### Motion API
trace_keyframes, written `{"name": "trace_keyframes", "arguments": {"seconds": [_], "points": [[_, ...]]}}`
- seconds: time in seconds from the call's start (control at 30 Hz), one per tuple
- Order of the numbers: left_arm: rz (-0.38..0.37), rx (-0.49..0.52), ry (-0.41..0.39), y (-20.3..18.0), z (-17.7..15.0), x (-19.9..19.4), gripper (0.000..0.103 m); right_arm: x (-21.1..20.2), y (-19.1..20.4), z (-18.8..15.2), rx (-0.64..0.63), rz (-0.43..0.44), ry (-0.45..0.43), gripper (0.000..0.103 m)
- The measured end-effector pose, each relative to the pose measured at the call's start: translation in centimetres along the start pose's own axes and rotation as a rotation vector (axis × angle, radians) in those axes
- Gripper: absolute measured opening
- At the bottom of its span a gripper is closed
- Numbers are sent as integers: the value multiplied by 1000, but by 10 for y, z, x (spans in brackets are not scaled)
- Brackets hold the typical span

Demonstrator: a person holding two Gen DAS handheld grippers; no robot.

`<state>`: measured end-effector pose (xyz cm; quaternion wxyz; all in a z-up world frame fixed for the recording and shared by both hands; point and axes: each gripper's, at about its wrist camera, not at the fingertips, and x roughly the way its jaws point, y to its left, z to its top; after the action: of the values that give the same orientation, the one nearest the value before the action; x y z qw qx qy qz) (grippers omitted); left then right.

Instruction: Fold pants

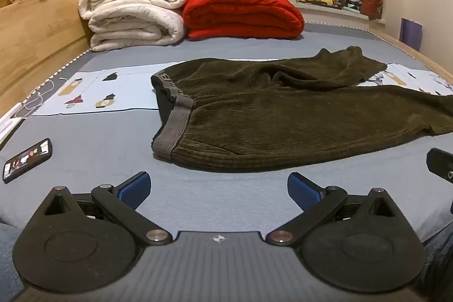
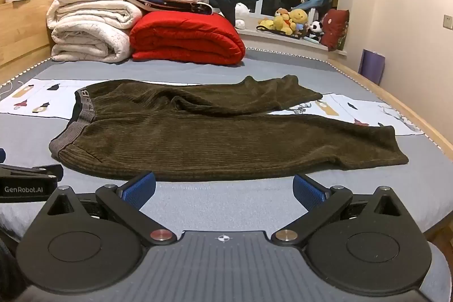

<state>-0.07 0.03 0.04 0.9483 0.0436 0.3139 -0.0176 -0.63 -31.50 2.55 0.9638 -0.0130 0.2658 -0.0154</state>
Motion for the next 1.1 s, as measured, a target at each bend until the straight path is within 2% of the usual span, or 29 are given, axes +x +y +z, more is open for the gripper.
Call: {"name": "trace_keyframes", "arguments": {"seconds": [0.4, 1.1], "points": [[-21, 20, 10, -7, 0, 0, 103, -1, 7, 5, -14, -2, -15, 102], [-30, -9, 11, -1, -3, -1, 103, -2, 14, 3, -7, 20, -10, 102]]}}
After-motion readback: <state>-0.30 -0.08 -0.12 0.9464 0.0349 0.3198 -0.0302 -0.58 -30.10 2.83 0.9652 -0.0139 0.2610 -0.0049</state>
